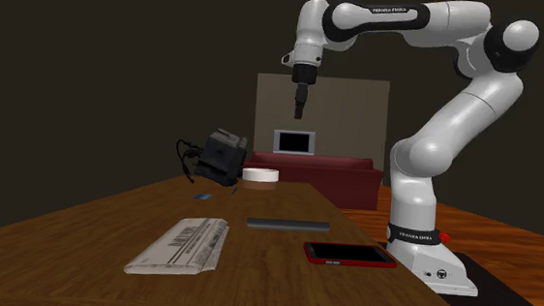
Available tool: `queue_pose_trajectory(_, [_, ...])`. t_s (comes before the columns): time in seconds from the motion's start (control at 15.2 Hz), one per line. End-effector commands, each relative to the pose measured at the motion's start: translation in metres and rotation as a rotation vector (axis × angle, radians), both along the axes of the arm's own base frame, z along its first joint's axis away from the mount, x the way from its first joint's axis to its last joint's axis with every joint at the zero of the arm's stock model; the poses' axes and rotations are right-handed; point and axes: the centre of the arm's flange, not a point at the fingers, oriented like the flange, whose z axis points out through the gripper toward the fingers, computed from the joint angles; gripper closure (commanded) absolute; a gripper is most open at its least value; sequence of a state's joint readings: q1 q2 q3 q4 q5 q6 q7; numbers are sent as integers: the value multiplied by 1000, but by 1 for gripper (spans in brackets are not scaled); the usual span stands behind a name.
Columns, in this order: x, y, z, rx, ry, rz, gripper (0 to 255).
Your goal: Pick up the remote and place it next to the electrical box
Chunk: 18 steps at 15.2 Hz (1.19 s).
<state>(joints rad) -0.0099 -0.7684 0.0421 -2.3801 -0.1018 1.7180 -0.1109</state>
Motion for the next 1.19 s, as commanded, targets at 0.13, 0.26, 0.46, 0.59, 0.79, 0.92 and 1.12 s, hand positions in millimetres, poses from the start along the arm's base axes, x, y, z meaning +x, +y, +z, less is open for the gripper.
queue_pose_trajectory(0.13, [0, 12, -21, 18, 11, 2, 0])
queue_pose_trajectory(0.26, [-1, 25, -42, 35, 23, 5, 0])
queue_pose_trajectory(0.46, [-2, 44, -73, 61, 40, 8, 0])
queue_pose_trajectory(0.59, [-3, 58, -94, 79, 51, 11, 0])
queue_pose_trajectory(0.79, [-5, 78, -124, 105, 68, 14, 0])
queue_pose_trajectory(0.92, [-6, 93, -144, 123, 79, 17, 0])
queue_pose_trajectory(1.12, [-9, 115, -173, 149, 96, 20, 0])
